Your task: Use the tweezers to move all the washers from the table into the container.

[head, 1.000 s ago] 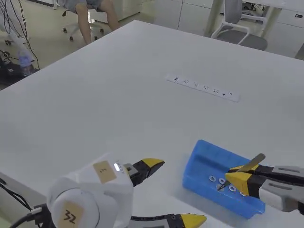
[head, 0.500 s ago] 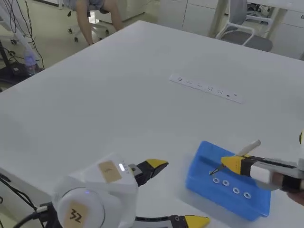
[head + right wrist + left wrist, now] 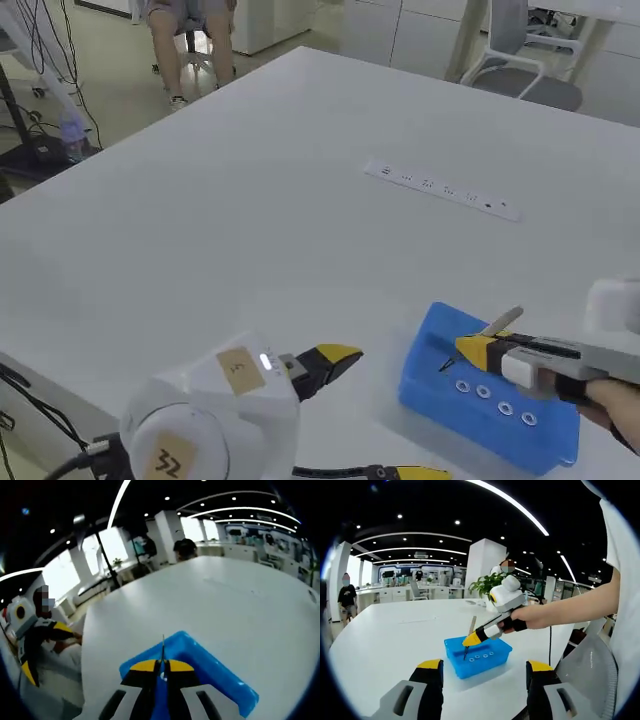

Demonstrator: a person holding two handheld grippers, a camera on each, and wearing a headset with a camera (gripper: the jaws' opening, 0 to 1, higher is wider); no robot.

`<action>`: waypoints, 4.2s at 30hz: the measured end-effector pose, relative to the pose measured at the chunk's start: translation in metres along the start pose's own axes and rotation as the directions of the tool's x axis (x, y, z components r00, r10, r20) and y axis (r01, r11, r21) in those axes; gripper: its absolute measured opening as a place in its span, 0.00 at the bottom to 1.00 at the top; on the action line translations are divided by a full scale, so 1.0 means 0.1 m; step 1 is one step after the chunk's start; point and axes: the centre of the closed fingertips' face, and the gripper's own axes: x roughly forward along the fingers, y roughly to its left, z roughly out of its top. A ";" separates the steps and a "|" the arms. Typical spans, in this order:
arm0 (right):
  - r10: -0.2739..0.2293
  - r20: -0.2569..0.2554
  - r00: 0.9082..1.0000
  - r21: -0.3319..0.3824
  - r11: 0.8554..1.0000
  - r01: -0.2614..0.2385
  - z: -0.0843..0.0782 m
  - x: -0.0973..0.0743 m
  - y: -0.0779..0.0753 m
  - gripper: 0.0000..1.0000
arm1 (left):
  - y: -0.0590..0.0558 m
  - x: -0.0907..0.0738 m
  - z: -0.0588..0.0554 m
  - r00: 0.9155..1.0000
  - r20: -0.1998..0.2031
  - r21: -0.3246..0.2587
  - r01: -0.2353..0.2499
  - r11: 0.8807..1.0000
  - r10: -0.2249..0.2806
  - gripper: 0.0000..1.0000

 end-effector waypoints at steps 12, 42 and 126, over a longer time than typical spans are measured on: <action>-0.003 -0.067 0.998 -0.146 0.989 -0.007 -0.13 0.08 0.04 0.04 | -0.01 0.00 -0.01 1.000 -0.007 0.000 0.003 1.000 -0.003 0.67; 0.036 0.076 0.996 -0.262 0.965 -0.015 -0.04 -0.88 0.69 0.04 | -0.08 -0.03 -0.21 0.965 -0.176 -0.077 0.182 0.980 -0.193 0.45; 0.064 -0.234 0.970 -0.445 0.880 -0.165 -1.10 -0.71 0.85 0.09 | -0.51 0.43 -0.54 0.658 -0.638 0.209 0.647 0.733 -0.400 0.00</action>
